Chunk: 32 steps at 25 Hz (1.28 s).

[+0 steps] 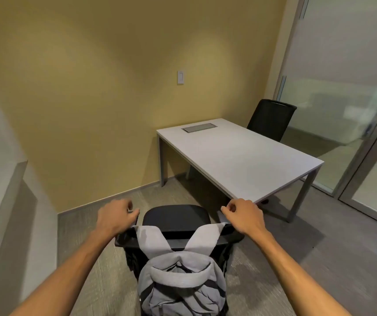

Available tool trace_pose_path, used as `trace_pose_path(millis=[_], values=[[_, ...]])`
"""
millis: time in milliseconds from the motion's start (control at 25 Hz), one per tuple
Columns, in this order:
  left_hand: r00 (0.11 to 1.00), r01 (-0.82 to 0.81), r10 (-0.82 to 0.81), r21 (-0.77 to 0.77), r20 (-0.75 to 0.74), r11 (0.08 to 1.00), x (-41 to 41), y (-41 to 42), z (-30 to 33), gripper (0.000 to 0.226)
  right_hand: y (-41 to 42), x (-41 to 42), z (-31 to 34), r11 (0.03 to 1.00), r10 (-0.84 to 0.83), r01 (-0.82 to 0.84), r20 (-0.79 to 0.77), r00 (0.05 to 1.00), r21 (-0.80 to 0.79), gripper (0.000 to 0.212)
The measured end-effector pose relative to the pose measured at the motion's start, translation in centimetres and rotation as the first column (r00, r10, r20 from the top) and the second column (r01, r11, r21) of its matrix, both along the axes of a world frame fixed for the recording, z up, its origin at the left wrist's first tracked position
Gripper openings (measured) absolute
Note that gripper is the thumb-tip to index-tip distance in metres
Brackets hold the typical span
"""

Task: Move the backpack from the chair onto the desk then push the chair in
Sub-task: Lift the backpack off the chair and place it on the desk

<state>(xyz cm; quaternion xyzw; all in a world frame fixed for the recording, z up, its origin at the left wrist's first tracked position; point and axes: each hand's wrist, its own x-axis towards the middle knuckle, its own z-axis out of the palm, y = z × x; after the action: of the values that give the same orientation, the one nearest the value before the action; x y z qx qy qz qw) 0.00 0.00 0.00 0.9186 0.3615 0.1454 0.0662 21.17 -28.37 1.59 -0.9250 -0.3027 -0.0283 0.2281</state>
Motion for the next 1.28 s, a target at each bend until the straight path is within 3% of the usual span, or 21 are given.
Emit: trace_pose_path(millis=[240, 480, 680, 840, 960, 1040, 1120, 1280], values=[[0.977, -0.095, 0.093, -0.003, -0.19, 0.995, -0.3, -1.0, -2.9, 0.034, 0.6, -0.6, -2.8, 0.984, -0.039, 0.016, -0.126, 0.991, -0.179, 0.035], [0.961, -0.214, 0.184, -0.138, -0.205, 0.967, 1.0, -0.7, -4.5, 0.048, 1.4, -0.7, -5.1, 0.985, -0.1, 0.071, -0.186, 0.977, -0.156, 0.043], [0.932, -0.34, 0.259, -0.363, -0.254, 0.868, 2.9, -0.1, -5.7, 0.042, 2.0, -0.6, -5.8, 0.974, -0.217, 0.199, -0.193, 0.957, -0.106, 0.05], [0.913, -0.396, 0.292, -0.441, -0.286, 0.806, 3.5, 0.0, -5.6, 0.034, 2.4, -0.7, -6.2, 0.97, -0.234, 0.218, -0.178, 0.956, -0.107, 0.045], [0.908, -0.405, 0.388, -0.56, -0.156, 0.723, 3.4, 0.4, -6.1, 0.028, 2.3, -0.9, -6.4, 0.969, -0.24, 0.227, -0.156, 0.958, -0.099, 0.035], [0.826, -0.302, 0.558, -0.776, 0.077, 0.554, 3.0, 0.8, -6.3, 0.014, 2.1, -1.1, -6.5, 0.968, -0.243, 0.234, -0.117, 0.963, -0.087, 0.034], [0.656, -0.186, 0.728, -0.892, 0.2, 0.412, 2.4, 0.6, -5.9, 0.017, 2.0, -1.2, -6.6, 0.971, -0.231, 0.225, -0.078, 0.97, -0.08, 0.032], [0.485, -0.11, 0.821, -0.911, 0.301, 0.399, 0.1, -1.1, -4.8, 0.029, 2.1, -1.2, -6.4, 0.972, -0.229, 0.224, -0.089, 0.969, -0.066, 0.027]])
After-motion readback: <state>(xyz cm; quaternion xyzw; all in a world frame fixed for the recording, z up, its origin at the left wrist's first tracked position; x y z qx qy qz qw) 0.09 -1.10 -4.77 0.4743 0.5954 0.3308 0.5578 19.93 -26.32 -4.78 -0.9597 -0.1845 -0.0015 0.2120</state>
